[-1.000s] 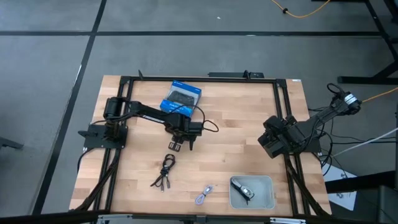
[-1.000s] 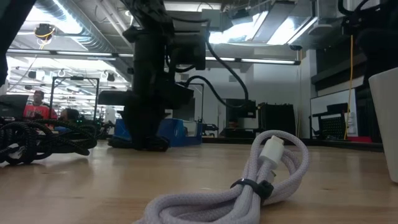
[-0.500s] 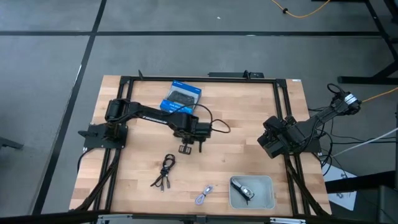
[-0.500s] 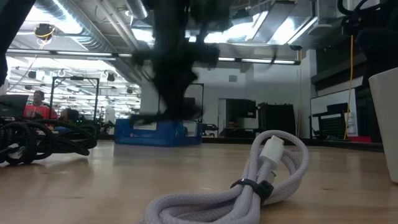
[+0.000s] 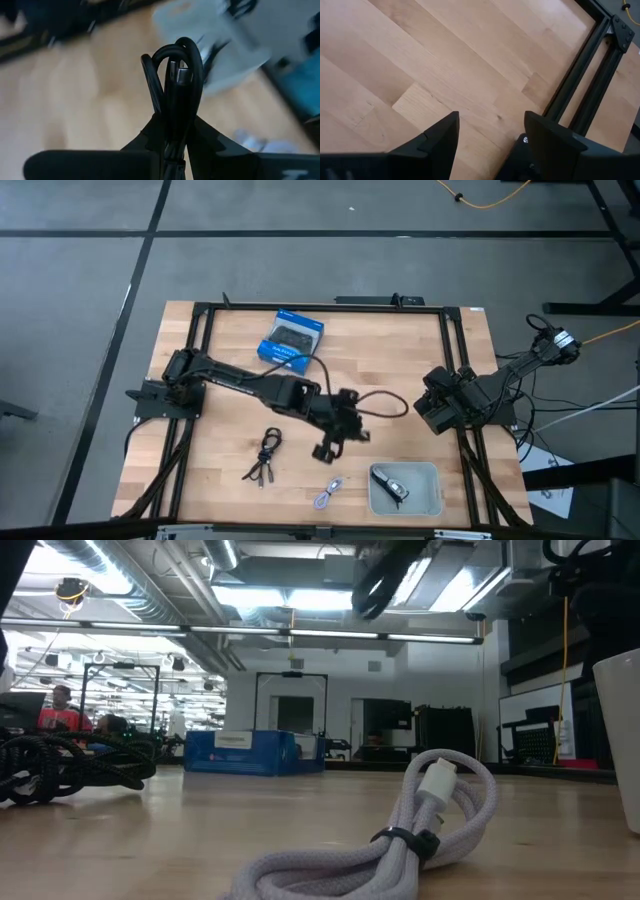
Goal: Pick and place USB-C Cables
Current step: Put the top black charger cable into the white bin
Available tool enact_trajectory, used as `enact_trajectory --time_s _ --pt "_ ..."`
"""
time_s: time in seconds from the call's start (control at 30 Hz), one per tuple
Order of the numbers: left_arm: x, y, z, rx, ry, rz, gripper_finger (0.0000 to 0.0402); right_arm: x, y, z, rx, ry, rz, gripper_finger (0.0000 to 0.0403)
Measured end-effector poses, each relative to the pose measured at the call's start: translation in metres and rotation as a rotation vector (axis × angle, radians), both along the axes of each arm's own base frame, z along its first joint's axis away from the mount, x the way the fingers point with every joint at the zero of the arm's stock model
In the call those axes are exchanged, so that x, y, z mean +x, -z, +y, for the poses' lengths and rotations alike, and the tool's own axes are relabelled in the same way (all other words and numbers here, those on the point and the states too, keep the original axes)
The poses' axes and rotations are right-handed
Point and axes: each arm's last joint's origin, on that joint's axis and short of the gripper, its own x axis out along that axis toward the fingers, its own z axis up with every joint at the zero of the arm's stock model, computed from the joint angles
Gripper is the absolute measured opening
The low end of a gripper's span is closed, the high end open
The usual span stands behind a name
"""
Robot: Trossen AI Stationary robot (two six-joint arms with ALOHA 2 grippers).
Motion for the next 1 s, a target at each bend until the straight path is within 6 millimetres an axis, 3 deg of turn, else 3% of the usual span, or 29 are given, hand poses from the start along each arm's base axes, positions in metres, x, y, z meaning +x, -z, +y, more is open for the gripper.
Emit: enact_trajectory --time_s 0.27,0.5,0.73,1.0 --pt "0.002 -0.014 -0.029 -0.113 0.228 -0.162 0.0044 0.0 0.0 0.0 0.0 0.0 0.0 0.0228" --pt "-0.001 -0.017 -0.042 -0.09 0.383 -0.21 0.0044 0.0 0.0 0.0 0.001 0.0 -0.001 0.0228" --pt "-0.008 -0.01 -0.051 0.186 0.486 -0.216 0.0044 0.0 0.0 0.0 0.0 0.0 -0.001 0.0228" --pt "-0.003 0.014 -0.062 0.509 0.373 -0.159 0.0044 0.0 0.0 0.0 0.0 0.0 -0.001 0.0228"
